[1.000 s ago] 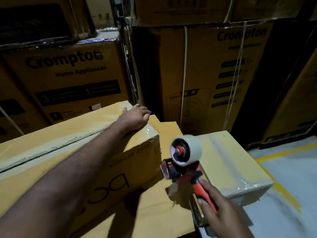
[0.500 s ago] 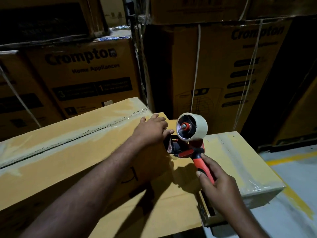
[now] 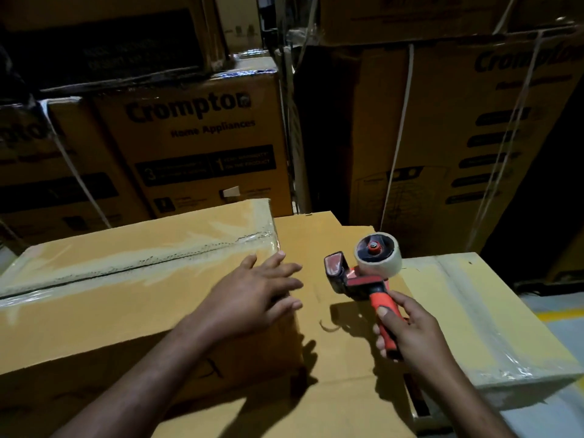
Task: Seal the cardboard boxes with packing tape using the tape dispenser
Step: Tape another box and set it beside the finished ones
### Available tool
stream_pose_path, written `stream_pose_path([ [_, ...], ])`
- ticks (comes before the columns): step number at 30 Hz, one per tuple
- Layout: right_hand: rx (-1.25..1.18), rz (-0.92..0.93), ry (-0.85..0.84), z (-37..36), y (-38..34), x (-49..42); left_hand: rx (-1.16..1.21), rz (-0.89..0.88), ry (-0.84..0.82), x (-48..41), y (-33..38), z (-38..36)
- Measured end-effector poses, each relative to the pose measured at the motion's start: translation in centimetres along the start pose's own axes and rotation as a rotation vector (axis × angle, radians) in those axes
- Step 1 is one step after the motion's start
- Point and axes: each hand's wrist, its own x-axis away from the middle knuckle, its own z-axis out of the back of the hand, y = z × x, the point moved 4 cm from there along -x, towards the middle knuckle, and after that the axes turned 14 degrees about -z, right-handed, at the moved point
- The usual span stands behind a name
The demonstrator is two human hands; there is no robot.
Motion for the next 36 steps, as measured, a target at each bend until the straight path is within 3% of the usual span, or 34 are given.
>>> stream_pose_path([
  [9, -0.239, -0.15, -0.134, -10.3, 2.7, -6.7, -0.03, -0.005, -0.002, 0.3, -0.4, -0.1],
  [13, -0.315, -0.23, -0.113, -12.3, 4.6, -7.6, 0.286, -0.033, -0.07, 0.4, -2.3, 0.7],
  [16, -0.142, -0.28, -0.036, -12.7, 6.3, -8.0, 0.479, 0.003, 0.014, 0.3, -3.9, 1.8],
  [19, 0.105, -0.298, 0.017, -12.6, 6.1, -7.6, 0.445, 0.077, 0.111, -0.6, -5.4, 2.7],
  [22, 0.73, -0.195, 0.183, -11.8, 2.8, -7.6, 0.339, 0.149, 0.107, -2.0, -7.0, 3.7],
  [23, 0.832, -0.138, 0.28, -11.4, 0.9, -7.2, 0.291, 0.168, 0.072, -2.5, -7.6, 3.8],
  [26, 0.537, 0.272, 0.414, -11.3, -5.3, -4.0, 0.194, 0.212, -0.054, -3.9, -9.4, 3.3],
  [29, 0.351, 0.632, 0.302, -14.5, -10.4, 1.1, 0.224, 0.28, -0.105, -5.0, -11.3, 2.0],
  [30, 0.411, 0.645, 0.225, -16.2, -11.0, 1.9, 0.239, 0.307, -0.103, -5.3, -12.0, 1.7],
  [32, 0.667, 0.499, 0.098, -19.1, -10.0, 1.9, 0.238, 0.36, -0.101, -6.0, -13.4, 1.2],
  [34, 0.907, 0.387, 0.095, -20.5, -8.6, 1.2, 0.222, 0.412, -0.074, -6.5, -14.6, 0.8],
  [36, 0.982, 0.373, 0.14, -20.7, -8.2, 1.2, 0.216, 0.475, -0.036, -6.9, -15.7, 0.5],
])
